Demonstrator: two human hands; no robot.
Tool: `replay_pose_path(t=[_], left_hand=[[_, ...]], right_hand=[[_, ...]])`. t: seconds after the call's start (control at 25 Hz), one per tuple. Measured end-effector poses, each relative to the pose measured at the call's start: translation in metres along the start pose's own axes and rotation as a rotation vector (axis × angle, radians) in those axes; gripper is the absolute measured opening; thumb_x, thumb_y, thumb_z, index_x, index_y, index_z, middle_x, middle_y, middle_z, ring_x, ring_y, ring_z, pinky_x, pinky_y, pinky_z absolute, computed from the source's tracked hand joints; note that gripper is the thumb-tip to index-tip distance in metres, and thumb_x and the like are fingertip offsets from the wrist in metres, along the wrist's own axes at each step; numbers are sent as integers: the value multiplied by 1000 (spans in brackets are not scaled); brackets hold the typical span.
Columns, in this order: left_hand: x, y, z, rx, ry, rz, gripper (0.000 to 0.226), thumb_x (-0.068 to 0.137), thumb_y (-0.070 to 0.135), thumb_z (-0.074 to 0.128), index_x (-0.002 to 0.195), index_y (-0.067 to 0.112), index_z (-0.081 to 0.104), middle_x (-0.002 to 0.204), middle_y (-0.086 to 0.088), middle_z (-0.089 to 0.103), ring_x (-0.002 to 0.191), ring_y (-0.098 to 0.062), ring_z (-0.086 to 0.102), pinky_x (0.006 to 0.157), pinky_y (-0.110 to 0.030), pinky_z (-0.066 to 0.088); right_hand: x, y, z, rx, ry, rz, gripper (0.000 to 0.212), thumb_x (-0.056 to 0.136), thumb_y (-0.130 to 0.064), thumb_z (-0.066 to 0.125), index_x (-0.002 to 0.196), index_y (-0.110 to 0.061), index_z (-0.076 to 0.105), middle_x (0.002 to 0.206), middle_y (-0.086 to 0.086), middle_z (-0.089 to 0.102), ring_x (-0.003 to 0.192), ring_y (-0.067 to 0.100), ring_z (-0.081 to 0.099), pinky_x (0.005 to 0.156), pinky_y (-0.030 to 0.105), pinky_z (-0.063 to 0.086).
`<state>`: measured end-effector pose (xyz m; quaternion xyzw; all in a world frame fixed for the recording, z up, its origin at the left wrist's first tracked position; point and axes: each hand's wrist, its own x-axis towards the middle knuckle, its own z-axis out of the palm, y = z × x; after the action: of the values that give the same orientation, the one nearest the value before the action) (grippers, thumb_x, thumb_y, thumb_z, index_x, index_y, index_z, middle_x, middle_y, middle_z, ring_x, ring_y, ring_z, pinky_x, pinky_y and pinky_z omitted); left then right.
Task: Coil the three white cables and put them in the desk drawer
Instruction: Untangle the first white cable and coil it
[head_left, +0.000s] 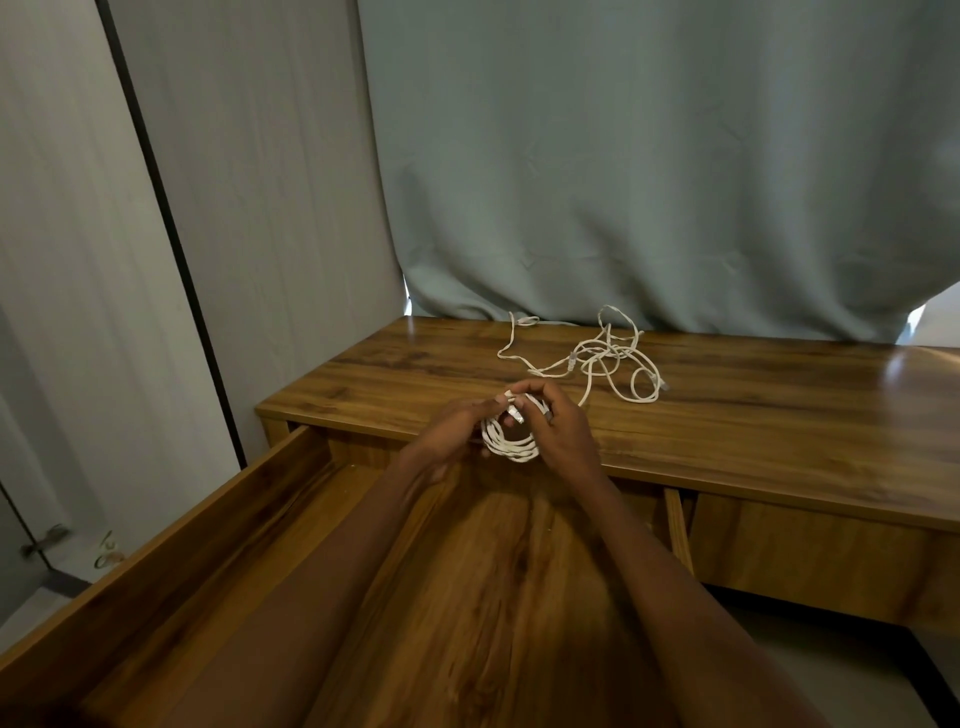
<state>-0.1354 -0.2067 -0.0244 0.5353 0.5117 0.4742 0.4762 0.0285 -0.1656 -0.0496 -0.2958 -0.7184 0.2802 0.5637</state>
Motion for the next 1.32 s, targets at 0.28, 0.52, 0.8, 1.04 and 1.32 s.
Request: replay_pose_path(t=[0.28,0.52,0.8,1.04,1.32], left_hand=[[26,-9,2,174,234,173,18,96,18,64,100,4,75,87,-8,74,76,-15,68,73,-27,52],[53,-10,-9,358,335,193,17,93,9,64,100,17,76,94,-2,76,79,-10,68,75,-26,54],[56,-18,-37,389,277,228,25,91,8,66,111,19,75,103,5,72,98,-14,69,87,-32,55],[59,-26,-49,490,318,274,23,92,13,67,112,20,75,101,4,70,91,-10,67,72,-21,53],[67,-23,-28,414,457,261,13,89,12,71,100,14,65,84,-3,68,61,-2,63,44,-10,43]], right_hand=[[0,17,5,-41,-167,197,64,88,-35,76,145,-33,48,144,-10,53,129,7,53,106,36,48],[9,18,10,-97,-145,348,58,88,-30,77,140,-22,51,125,-5,63,103,9,61,75,17,49],[38,28,34,-254,-101,339,26,89,-27,73,113,-21,63,114,0,68,101,17,65,80,32,52],[38,33,48,-208,-99,293,20,91,-25,71,108,-25,62,106,-5,68,90,7,62,66,16,43],[32,35,44,-236,-52,222,18,90,-24,71,106,-25,62,103,-11,67,79,2,57,67,25,40]])
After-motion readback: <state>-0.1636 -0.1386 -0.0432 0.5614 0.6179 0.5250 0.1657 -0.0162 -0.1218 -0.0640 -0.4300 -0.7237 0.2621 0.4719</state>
